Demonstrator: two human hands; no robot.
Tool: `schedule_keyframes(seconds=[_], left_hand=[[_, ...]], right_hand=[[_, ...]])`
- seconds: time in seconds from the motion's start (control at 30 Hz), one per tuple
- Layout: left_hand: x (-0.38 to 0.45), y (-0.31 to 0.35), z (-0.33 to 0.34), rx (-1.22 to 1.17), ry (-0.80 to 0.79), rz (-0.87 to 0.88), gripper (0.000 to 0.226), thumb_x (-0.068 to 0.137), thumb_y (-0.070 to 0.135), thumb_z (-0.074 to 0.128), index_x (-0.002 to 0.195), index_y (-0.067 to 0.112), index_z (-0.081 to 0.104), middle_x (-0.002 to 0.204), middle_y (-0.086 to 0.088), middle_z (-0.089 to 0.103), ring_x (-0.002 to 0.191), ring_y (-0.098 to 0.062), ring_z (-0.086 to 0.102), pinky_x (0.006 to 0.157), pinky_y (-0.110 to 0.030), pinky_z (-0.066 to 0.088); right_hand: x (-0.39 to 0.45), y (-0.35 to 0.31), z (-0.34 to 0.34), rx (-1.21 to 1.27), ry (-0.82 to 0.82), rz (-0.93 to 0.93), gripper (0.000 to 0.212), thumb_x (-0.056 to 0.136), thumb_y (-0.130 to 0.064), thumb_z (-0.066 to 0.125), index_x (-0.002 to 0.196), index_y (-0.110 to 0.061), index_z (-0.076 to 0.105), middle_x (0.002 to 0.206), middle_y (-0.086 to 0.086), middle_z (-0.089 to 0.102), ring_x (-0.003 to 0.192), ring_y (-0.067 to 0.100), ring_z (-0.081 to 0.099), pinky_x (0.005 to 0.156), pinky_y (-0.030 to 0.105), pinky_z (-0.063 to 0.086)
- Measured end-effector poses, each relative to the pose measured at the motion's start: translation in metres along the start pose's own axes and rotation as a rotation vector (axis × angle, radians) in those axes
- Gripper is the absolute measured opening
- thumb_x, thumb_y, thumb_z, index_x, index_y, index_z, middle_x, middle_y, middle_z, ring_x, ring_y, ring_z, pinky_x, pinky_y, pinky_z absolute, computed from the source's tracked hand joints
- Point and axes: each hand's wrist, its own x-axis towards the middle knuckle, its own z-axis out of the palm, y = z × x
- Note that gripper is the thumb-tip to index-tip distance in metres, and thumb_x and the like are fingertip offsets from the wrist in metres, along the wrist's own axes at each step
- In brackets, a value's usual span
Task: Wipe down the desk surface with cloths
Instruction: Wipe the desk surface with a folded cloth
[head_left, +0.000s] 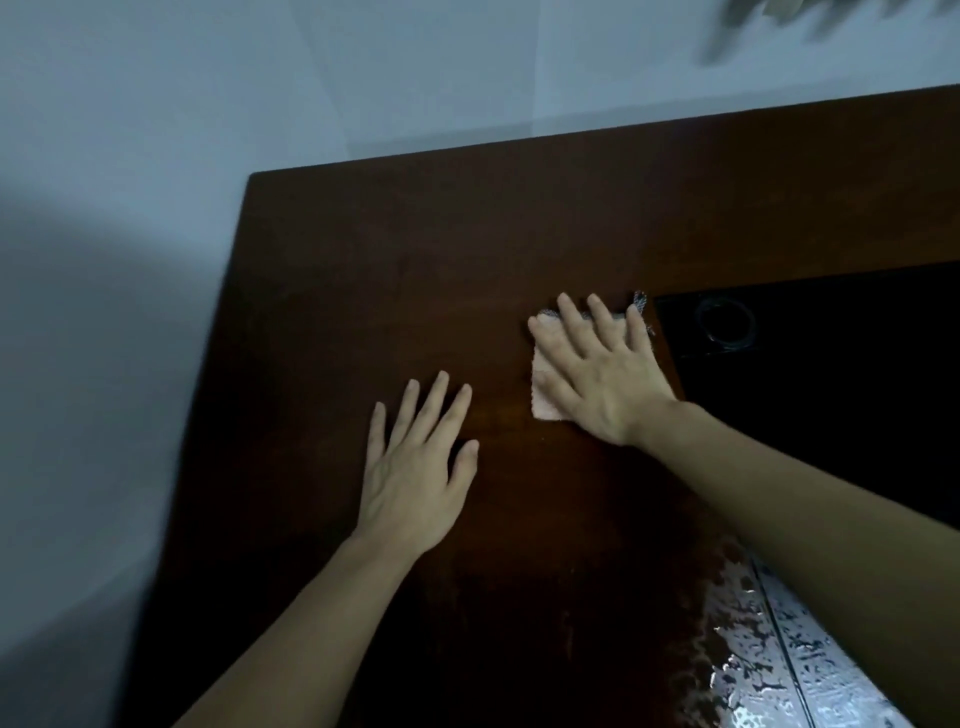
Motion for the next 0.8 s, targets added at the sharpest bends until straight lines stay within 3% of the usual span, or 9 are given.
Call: schedule_keyframes(seconds=[0.13, 0.23, 0.27, 0.37, 0.43, 0.53, 0.63, 0.8], left_hand=[[0.0, 0.002, 0.002, 0.044, 0.004, -0.027, 0.065, 0.095, 0.059, 0.003, 0.158, 0.043, 0.003, 0.166, 0.016, -0.009, 0.152, -0.008, -0.017, 0.123, -0.039, -0.012], [0.001, 0.006, 0.004, 0.028, 0.018, -0.031, 0.064, 0.096, 0.058, 0.007, 0.158, 0.042, 0.006, 0.166, 0.015, -0.005, 0.153, -0.009, -0.013, 0.125, -0.041, -0.007], [0.0, 0.005, 0.004, 0.029, 0.023, -0.03, 0.064, 0.097, 0.058, 0.008, 0.158, 0.042, 0.007, 0.166, 0.015, -0.004, 0.153, -0.009, -0.012, 0.125, -0.041, -0.007], [0.001, 0.006, 0.003, 0.031, 0.02, -0.035, 0.064, 0.096, 0.058, 0.007, 0.158, 0.042, 0.007, 0.166, 0.016, -0.005, 0.153, -0.009, -0.013, 0.126, -0.041, -0.006], [0.001, 0.006, 0.003, 0.028, 0.024, -0.039, 0.064, 0.096, 0.058, 0.007, 0.158, 0.042, 0.007, 0.165, 0.016, -0.005, 0.153, -0.009, -0.012, 0.126, -0.041, -0.006], [0.001, 0.007, 0.004, 0.017, 0.037, -0.04, 0.063, 0.097, 0.057, 0.011, 0.158, 0.04, 0.01, 0.165, 0.016, -0.002, 0.154, -0.01, -0.009, 0.126, -0.041, -0.006], [0.001, 0.006, 0.004, 0.021, 0.018, -0.051, 0.058, 0.102, 0.054, 0.02, 0.158, 0.04, 0.011, 0.165, 0.016, -0.002, 0.153, -0.009, -0.011, 0.125, -0.04, -0.007], [0.004, 0.016, -0.004, -0.053, 0.018, -0.092, 0.06, 0.104, 0.045, 0.04, 0.159, 0.037, 0.02, 0.167, 0.014, 0.003, 0.149, -0.002, -0.012, 0.122, -0.035, -0.011]], right_hand=[[-0.054, -0.032, 0.014, 0.003, -0.024, -0.114, 0.07, 0.098, -0.064, -0.002, 0.16, -0.035, -0.015, 0.169, 0.01, -0.018, 0.154, 0.04, -0.016, 0.12, 0.065, -0.006], [-0.095, -0.036, 0.026, 0.045, -0.023, -0.231, 0.067, 0.103, -0.064, 0.008, 0.163, -0.033, 0.011, 0.17, 0.011, 0.006, 0.155, 0.04, 0.003, 0.119, 0.064, 0.005], [-0.097, -0.033, 0.027, 0.052, -0.019, -0.258, 0.067, 0.103, -0.065, 0.008, 0.162, -0.035, 0.012, 0.17, 0.01, 0.006, 0.155, 0.039, 0.003, 0.119, 0.063, 0.005], [-0.07, -0.008, 0.02, 0.015, -0.017, -0.237, 0.068, 0.097, -0.067, -0.001, 0.158, -0.043, -0.015, 0.167, 0.002, -0.021, 0.154, 0.032, -0.02, 0.122, 0.06, -0.01], [-0.036, 0.013, 0.012, -0.016, 0.029, -0.149, 0.071, 0.09, -0.067, -0.007, 0.155, -0.043, -0.022, 0.167, 0.0, -0.025, 0.154, 0.031, -0.022, 0.122, 0.058, -0.011], [0.005, 0.044, 0.005, -0.001, 0.029, -0.021, 0.076, 0.086, -0.07, -0.012, 0.156, -0.043, -0.019, 0.169, 0.001, -0.02, 0.155, 0.031, -0.017, 0.122, 0.059, -0.008], [0.002, 0.044, 0.006, 0.008, 0.011, 0.019, 0.07, 0.095, -0.067, -0.006, 0.158, -0.039, -0.018, 0.169, 0.003, -0.019, 0.155, 0.033, -0.017, 0.122, 0.06, -0.009], [-0.08, 0.014, 0.027, 0.002, -0.003, -0.225, 0.07, 0.098, -0.063, -0.002, 0.161, -0.035, -0.01, 0.169, 0.007, -0.014, 0.155, 0.037, -0.015, 0.12, 0.062, -0.01]])
